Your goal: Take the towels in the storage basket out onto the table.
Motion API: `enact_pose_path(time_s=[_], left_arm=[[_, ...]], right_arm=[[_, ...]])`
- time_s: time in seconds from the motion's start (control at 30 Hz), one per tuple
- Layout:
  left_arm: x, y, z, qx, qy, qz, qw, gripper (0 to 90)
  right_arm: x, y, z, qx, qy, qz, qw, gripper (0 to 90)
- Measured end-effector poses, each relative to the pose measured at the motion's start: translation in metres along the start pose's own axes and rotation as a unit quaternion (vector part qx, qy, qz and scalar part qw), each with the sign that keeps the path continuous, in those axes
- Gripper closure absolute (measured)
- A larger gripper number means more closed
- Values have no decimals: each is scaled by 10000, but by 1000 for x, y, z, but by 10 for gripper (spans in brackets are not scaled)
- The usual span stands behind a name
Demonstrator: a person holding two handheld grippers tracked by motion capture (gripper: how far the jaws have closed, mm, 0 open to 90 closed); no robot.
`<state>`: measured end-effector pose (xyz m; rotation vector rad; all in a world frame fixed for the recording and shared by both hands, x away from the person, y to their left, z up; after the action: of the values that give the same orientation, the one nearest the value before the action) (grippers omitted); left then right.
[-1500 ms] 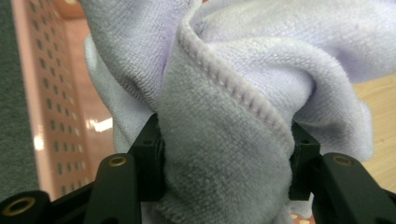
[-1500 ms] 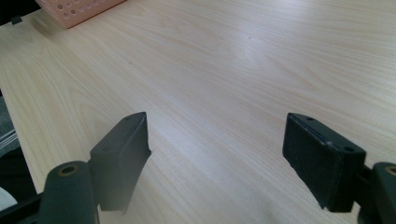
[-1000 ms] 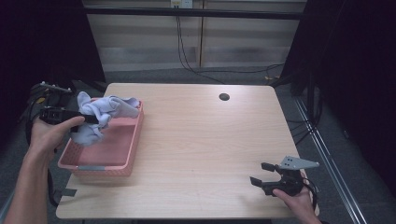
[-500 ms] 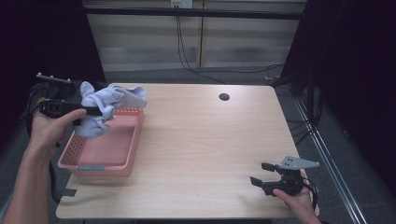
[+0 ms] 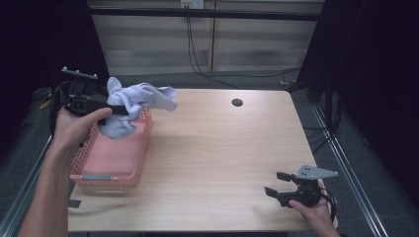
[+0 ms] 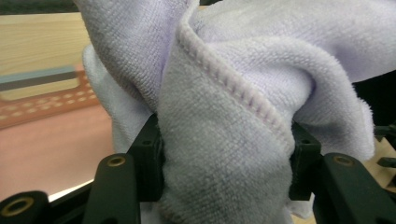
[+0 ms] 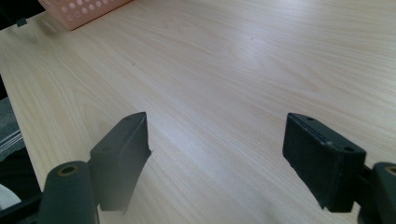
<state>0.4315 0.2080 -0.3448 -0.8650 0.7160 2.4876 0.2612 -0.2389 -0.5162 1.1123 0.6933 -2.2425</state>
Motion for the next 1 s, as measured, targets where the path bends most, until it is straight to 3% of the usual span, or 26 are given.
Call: enact_pose_path(time_s=[0.2, 0.37, 0.67, 0.8, 1.0], left_arm=[[-11, 32, -21, 237, -33, -248, 9994, 449], [-10, 49, -36, 391, -120, -388, 9984, 449], [6, 76, -70, 655, -410, -585, 9953, 447], [17, 92, -88, 865, -572, -698, 9922, 440], [36, 113, -118, 1020, -784, -833, 9882, 434]], right_arm=[[0, 1, 0, 47, -14, 14, 10000, 224], [0, 1, 1, 5, 21, 7, 10000, 224], [0, 0, 1, -12, -11, -42, 10000, 230], [0, 0, 0, -11, -8, -29, 10000, 231], [1, -1, -1, -28, -49, 10, 10000, 230]])
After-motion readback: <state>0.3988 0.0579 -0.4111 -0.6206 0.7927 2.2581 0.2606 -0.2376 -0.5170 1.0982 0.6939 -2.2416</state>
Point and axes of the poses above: each handheld gripper's, and its own axes: z roughly backward along the jaws, x roughly out of its underside, y roughly to its right, the point moved 9 cm from there along -z, roughly forward along the jaws, and after that the axes turned 2 degrees about -x, right-handed, at the moved point
